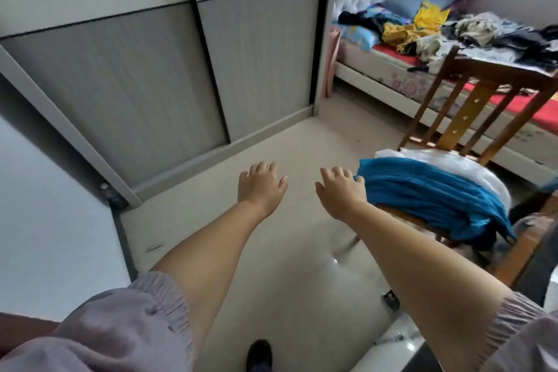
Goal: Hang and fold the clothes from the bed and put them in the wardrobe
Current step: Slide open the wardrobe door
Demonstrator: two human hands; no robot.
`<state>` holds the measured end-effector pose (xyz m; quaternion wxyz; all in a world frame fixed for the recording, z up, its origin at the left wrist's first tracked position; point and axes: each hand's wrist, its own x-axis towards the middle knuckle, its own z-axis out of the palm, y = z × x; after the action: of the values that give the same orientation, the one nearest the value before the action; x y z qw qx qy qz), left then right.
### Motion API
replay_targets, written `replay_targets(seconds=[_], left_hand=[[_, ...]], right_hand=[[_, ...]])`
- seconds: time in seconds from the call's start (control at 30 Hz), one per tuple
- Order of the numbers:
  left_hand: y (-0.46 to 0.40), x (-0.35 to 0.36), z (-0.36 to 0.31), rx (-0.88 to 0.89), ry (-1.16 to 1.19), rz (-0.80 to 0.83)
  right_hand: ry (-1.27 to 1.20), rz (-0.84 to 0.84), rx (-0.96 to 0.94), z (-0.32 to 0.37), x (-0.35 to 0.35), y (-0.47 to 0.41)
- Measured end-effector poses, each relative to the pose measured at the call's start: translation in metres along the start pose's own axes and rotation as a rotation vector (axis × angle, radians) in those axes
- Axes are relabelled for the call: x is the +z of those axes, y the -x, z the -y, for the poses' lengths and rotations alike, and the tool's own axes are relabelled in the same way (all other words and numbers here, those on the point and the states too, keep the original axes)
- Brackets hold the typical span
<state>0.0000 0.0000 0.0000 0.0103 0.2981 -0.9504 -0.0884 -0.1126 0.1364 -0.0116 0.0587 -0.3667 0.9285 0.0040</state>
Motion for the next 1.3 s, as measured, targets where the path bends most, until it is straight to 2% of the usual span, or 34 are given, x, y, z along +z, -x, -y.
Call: replay_targets(seconds=[0.23, 0.53, 0.8, 1.1, 1.3], left_hand=[[-0.119, -0.006, 0.034, 0.014, 0.015, -0.04], [-0.324, -0.063, 0.061, 0.15, -0.005, -0.026], [-0.492, -0.061, 0.027, 0.18, -0.029, 0.139], [-0.713, -0.082, -0.019, 0.151, -0.008, 0.085], [-0.849, -0.105, -0.023, 0.172, -0.062, 0.012]], right_hand=[[-0.017, 0.003, -0.013, 0.019, -0.005, -0.114], [-0.222, -0.011, 0.147, 0.025, -0.044, -0.294], [-0.161, 0.024, 0.248, -0.035, -0.067, -0.445], [-0.156, -0.037, 0.183, -0.113, -0.122, -0.668], [-0.231, -0.11, 0.152, -0.131, -0.16, -0.803]])
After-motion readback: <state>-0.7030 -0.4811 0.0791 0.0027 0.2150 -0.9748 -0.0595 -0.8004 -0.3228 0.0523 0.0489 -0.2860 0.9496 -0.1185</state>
